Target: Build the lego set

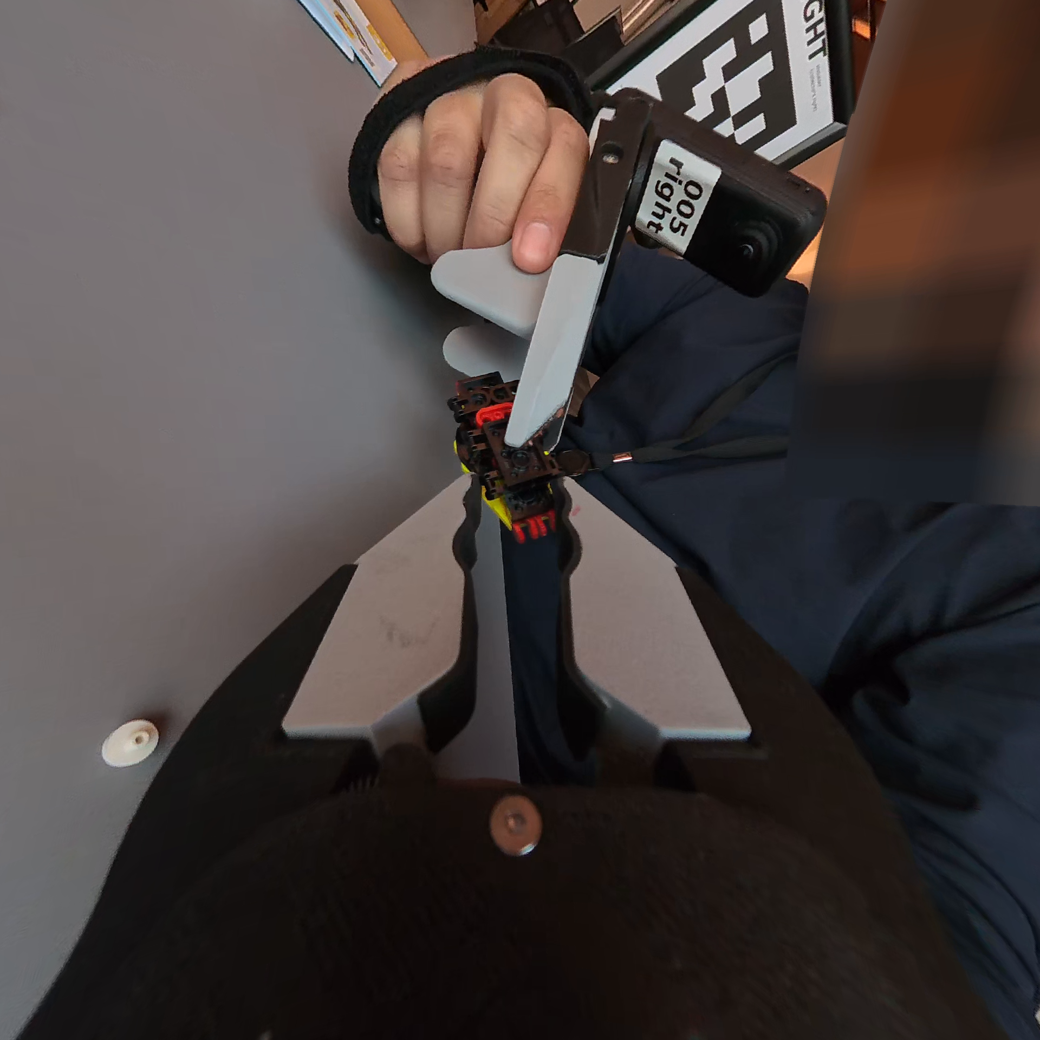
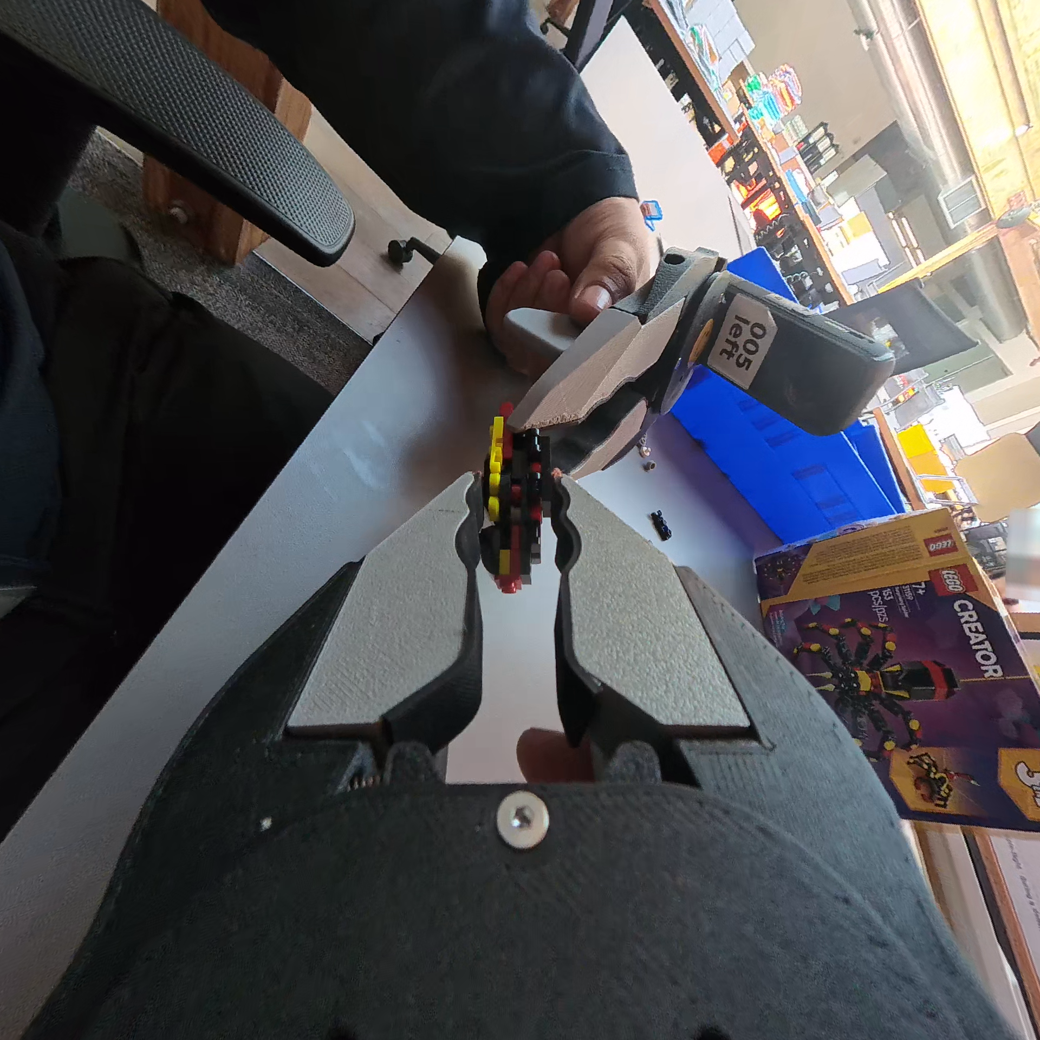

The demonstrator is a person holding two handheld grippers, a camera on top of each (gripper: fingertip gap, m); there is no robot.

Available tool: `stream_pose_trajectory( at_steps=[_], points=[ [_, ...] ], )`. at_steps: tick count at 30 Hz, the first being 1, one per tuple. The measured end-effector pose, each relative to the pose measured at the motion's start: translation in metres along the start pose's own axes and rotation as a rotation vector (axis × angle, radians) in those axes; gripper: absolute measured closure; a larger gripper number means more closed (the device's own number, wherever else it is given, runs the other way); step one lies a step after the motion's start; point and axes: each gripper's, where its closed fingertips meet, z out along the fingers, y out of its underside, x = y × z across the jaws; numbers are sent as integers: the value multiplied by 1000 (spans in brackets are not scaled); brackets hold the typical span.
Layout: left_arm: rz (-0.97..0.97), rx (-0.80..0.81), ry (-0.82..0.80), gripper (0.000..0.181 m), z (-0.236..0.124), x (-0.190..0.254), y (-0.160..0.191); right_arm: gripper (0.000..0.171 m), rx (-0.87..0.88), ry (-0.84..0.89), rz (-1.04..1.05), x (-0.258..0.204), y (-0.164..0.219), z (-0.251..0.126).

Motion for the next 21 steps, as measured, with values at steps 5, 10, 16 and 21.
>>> stream_pose_trajectory(
  at_steps=[5,10,16,21],
  points=[
    [4,-5,-9,158,1,0,1,151,-8,-7,0,-1,1,0],
    [10,28,-41,158,-2,-3,-2,151,14,9,52,3,3,2],
    [88,198,-312,158,-20,-29,-28,132,5,71,104,21,15,-5],
    [171,238,-705,158,-38,-63,-43,134,31,160,257,60,38,-31]
  ],
)
